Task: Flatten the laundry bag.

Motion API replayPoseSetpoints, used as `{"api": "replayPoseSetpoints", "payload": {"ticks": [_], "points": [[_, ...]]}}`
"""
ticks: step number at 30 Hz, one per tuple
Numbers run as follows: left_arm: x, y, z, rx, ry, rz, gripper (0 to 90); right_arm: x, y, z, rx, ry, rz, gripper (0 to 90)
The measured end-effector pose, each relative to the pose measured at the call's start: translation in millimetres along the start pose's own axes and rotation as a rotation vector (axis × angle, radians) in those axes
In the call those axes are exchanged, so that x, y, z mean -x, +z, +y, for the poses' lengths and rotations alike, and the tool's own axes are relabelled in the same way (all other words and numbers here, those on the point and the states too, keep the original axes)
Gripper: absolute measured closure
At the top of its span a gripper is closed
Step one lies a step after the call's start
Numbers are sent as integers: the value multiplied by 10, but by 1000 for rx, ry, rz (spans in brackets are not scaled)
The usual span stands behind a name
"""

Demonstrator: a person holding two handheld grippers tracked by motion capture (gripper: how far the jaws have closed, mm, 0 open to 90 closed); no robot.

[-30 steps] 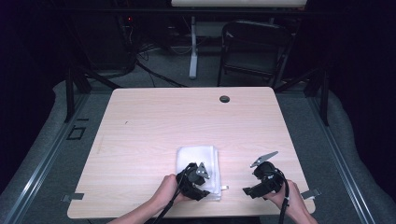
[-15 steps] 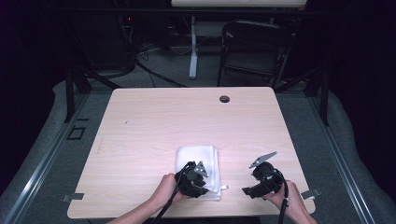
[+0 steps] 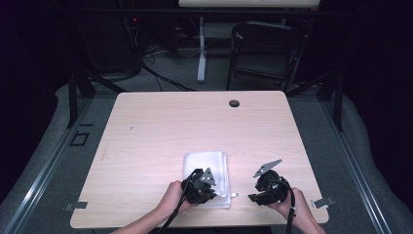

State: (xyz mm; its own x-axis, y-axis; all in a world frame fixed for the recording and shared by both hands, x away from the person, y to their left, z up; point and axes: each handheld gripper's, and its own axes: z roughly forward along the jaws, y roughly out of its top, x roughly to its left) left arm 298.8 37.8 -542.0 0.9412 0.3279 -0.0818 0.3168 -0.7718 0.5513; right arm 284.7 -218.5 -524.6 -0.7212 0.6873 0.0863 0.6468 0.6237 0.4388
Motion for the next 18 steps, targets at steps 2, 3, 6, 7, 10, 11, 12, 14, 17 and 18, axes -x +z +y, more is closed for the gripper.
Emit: {"api": "replayPoseSetpoints", "payload": {"ticks": [2,3,6,7,10,11,12,14,17,18], "points": [[-2,-9,0,9,-3,-2,861,-19,5,23,3,-9,0,623],[0,-8,0,8,0,-2,861,-51,13,52,9,-21,2,682],[2,-16,-1,11,1,-3,861,-84,17,81,19,-39,2,742],[1,-19,-1,15,-1,-1,861,-100,18,96,25,-43,4,767],[-2,-25,-2,21,-1,-1,861,-162,71,156,46,-72,19,844],[-3,-24,-2,19,4,-1,861,-162,71,156,46,-72,19,844],[-4,-28,-3,23,2,-3,861,-175,80,173,43,-79,22,861],[-5,-34,-3,24,6,-3,861,-210,107,206,44,-94,28,882],[-5,-44,-3,31,8,-1,862,-268,157,267,38,-112,48,900],[-4,-47,-3,36,7,-1,862,-300,192,285,46,-116,59,900]]}}
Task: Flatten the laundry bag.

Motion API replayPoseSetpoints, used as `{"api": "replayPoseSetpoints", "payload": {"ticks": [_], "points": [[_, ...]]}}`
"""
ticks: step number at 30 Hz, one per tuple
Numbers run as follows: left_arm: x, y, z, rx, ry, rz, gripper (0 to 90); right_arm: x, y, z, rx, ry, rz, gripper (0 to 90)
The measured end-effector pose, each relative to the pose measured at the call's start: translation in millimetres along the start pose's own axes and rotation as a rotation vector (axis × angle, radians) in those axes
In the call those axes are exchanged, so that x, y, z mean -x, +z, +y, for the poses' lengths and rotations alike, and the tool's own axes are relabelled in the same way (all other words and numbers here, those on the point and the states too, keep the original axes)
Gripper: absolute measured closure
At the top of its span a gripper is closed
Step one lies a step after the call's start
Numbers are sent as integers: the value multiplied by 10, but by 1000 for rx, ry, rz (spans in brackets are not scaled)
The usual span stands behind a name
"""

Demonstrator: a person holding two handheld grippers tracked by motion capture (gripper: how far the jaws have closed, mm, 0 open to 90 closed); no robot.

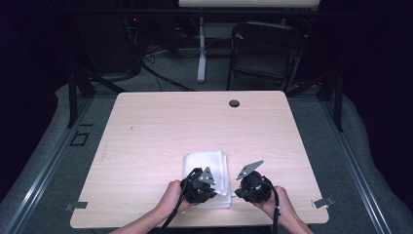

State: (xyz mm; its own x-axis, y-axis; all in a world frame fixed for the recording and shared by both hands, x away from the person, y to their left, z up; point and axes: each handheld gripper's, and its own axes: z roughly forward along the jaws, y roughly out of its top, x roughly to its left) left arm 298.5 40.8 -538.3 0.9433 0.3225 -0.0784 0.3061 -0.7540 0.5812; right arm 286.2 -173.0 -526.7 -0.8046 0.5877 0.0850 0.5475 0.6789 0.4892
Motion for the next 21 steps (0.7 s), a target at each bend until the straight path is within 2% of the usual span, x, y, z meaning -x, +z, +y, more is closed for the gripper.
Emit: {"api": "replayPoseSetpoints", "payload": {"ticks": [2,6,11,12,17,18,19,20,21], "points": [[5,-9,1,2,6,4,862,-24,59,44,-18,-17,8,900],[3,-18,-1,6,0,4,862,-34,131,72,-2,-15,17,900],[10,-33,-3,15,0,14,863,-58,274,143,-14,-23,26,900],[12,-37,-3,14,3,19,863,-77,320,140,12,5,38,900],[6,-64,-13,29,-7,19,863,-78,405,137,-4,21,57,900],[5,-68,-14,27,-4,23,863,-53,388,145,-38,-7,49,900],[4,-73,-15,33,-7,23,863,-53,388,145,-38,-7,49,900],[4,-78,-14,32,-5,24,863,-62,410,130,-10,24,60,900],[6,-80,-14,31,-3,29,864,-58,417,125,-10,28,62,900]]}}
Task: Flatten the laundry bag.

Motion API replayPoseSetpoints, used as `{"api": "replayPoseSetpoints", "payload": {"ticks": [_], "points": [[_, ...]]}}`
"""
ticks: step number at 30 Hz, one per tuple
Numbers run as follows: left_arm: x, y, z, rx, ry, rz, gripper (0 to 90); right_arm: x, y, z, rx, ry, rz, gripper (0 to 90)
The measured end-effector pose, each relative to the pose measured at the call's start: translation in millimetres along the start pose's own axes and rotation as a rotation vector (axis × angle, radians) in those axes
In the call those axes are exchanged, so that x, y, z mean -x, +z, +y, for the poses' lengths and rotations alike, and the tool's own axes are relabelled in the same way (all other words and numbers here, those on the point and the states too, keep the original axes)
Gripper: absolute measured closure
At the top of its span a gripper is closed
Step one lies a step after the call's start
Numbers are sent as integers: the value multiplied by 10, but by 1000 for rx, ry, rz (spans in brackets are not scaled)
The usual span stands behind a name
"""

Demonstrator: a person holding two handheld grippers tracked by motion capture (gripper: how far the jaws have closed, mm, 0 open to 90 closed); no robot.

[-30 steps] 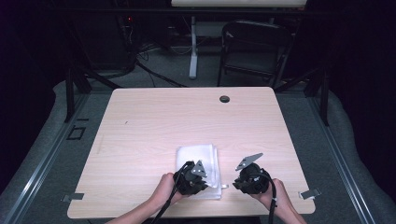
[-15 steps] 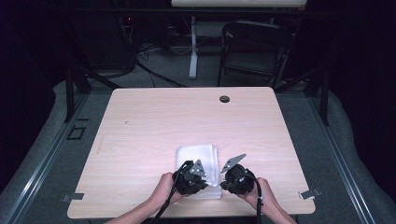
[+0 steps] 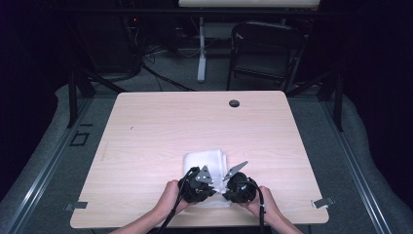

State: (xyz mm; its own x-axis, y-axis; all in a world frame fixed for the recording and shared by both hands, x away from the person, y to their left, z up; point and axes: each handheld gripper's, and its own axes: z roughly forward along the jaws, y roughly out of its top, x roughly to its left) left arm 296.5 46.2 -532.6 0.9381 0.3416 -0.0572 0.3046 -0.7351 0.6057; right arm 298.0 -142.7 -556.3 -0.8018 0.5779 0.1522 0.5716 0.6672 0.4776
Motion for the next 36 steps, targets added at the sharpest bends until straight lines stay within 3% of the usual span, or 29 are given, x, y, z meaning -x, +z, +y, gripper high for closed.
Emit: {"api": "replayPoseSetpoints", "payload": {"ticks": [13,14,18,36], "points": [[-24,-81,-17,16,-2,32,868,3,25,-19,0,13,-2,900],[-25,-87,-19,16,-1,32,868,13,2,-7,-29,-13,-18,900],[-29,-120,-22,24,1,41,869,0,23,-17,-3,8,-6,900],[-65,-292,-50,72,-12,80,870,15,-3,-16,-34,18,-22,900]]}}
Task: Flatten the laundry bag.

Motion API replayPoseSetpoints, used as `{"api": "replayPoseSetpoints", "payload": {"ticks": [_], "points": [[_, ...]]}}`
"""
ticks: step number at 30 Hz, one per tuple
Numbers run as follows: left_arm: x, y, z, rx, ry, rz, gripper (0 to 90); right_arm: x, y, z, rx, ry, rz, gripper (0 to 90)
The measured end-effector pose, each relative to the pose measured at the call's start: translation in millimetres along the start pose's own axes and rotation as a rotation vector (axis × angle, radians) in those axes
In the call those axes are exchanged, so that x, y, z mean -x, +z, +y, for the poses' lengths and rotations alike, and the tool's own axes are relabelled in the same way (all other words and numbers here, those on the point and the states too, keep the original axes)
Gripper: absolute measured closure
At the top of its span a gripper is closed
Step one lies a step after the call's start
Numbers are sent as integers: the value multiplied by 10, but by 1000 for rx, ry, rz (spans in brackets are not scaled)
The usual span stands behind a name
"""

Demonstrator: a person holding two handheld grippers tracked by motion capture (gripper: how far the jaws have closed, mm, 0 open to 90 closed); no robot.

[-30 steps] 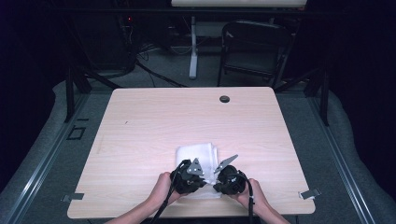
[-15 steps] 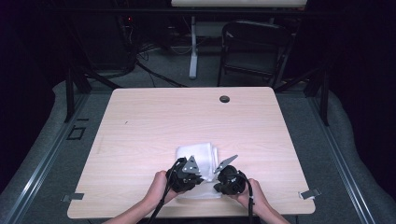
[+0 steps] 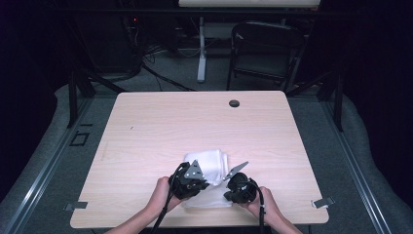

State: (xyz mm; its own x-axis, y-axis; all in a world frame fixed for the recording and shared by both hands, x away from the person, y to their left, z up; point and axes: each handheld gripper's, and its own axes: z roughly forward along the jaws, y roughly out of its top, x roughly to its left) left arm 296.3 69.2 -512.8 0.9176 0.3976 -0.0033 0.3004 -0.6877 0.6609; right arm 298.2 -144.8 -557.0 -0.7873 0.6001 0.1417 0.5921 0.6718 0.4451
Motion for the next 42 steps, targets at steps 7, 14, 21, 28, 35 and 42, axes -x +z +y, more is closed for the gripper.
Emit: {"api": "replayPoseSetpoints", "payload": {"ticks": [7,14,21,28,35,42], "points": [[-8,-28,5,9,5,12,871,-2,-6,-5,-5,2,-3,900],[-3,-78,-4,19,1,26,872,-11,-9,-7,-8,-9,-12,900],[-32,-168,-33,47,-12,45,873,-27,-4,-18,3,-7,-23,900],[-32,-206,-39,58,-9,54,873,-32,-14,-24,-7,-9,-37,900],[-32,-329,-125,84,-31,70,874,-38,-15,-26,-7,-8,-41,900],[-57,-425,-210,107,-45,101,875,-31,-22,-29,-14,-10,-41,900]]}}
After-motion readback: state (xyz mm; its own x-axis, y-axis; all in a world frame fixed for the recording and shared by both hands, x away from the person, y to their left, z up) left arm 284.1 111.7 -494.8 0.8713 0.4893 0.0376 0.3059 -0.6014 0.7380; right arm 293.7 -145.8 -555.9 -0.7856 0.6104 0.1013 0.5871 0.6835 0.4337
